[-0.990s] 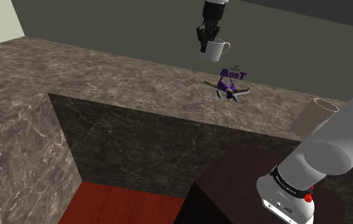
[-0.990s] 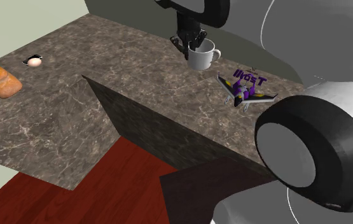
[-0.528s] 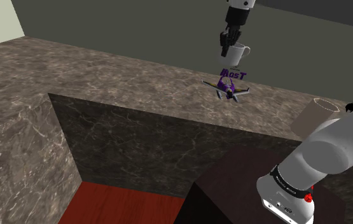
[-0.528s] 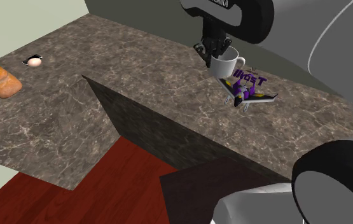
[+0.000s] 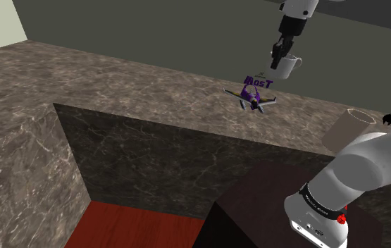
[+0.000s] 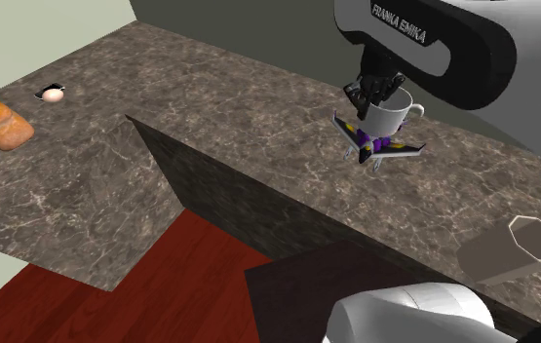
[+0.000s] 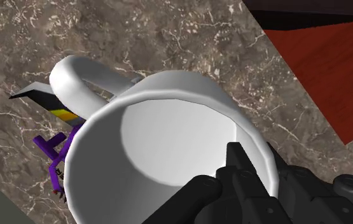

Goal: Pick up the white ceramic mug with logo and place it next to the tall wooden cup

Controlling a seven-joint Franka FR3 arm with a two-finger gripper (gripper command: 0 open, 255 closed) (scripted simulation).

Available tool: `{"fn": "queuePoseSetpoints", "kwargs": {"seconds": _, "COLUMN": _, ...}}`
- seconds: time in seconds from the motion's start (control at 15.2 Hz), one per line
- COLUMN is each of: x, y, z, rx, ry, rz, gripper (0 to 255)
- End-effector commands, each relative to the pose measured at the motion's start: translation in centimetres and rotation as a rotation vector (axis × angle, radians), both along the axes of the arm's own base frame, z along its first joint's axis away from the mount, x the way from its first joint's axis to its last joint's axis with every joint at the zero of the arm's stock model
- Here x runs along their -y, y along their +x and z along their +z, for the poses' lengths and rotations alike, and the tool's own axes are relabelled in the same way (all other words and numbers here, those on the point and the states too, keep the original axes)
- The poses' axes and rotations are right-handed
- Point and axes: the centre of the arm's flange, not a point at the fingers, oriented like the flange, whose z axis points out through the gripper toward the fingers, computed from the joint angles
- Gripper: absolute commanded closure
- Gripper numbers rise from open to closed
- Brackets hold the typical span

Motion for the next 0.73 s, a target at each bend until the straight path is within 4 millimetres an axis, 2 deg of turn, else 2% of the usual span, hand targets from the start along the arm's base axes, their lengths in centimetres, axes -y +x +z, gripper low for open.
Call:
{"fn": "queuePoseSetpoints", "kwargs": {"seconds": 0.0, "x": 1.9, "y": -2.0, "z": 0.1, "rx": 0.0, "ry": 0.001, "rz": 0.001, "gripper": 255}}
{"fn": "queuePoseSetpoints", "kwargs": {"seconds": 0.66, "x": 11.0, "y": -11.6, "z": 0.1, "rx": 0.0, "ry": 0.001, "rz": 0.001, "gripper": 255}}
